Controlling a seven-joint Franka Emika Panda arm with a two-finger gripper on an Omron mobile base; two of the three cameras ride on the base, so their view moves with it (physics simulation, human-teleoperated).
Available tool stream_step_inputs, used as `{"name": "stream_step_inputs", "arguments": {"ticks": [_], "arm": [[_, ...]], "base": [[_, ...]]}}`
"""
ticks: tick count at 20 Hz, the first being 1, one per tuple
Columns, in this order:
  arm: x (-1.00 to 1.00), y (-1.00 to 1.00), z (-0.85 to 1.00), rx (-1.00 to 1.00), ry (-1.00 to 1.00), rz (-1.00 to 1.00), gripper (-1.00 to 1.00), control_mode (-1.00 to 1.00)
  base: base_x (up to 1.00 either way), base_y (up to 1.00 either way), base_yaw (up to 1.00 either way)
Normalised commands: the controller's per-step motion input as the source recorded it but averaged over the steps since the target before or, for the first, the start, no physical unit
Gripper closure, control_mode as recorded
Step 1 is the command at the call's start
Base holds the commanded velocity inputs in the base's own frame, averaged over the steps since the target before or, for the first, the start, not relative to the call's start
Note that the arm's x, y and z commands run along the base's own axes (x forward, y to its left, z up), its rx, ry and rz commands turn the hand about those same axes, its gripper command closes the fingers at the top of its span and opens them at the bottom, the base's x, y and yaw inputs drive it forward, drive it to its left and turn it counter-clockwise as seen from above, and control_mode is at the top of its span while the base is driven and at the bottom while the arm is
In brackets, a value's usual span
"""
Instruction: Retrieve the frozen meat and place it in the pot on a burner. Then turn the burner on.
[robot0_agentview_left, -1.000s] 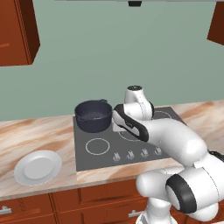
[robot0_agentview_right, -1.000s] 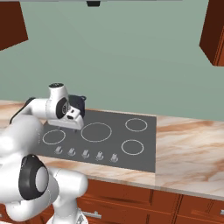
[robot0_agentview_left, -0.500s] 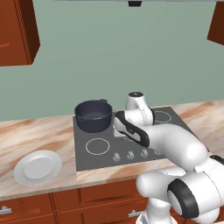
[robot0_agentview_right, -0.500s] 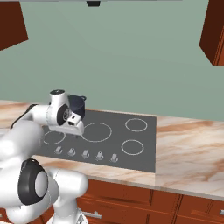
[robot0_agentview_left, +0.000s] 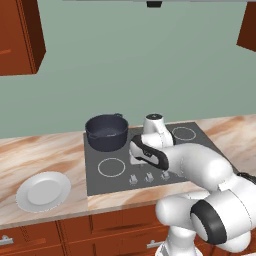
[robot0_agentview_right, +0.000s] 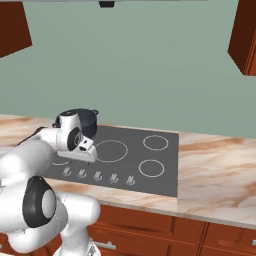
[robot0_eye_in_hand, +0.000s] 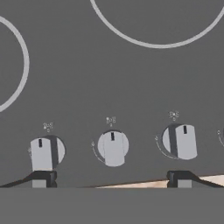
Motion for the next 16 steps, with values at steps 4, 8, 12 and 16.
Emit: {"name": "stream_step_inputs", "arguments": {"ticks": [4, 8, 12, 16], "arm": [[0.00, 0.00, -0.29, 0.00, 0.01, 0.00, -1.00, -1.00], [0.00, 0.00, -0.35, 0.00, 0.00, 0.00, -1.00, -1.00], [0.00, 0.00, -0.37, 0.00, 0.00, 0.00, -1.00, -1.00], [-0.01, 0.00, -0.32, 0.00, 0.00, 0.00, -1.00, -1.00]], "base": [[0.00, 0.00, 0.00], [0.00, 0.00, 0.00], [0.00, 0.00, 0.00], [0.00, 0.00, 0.00]]}}
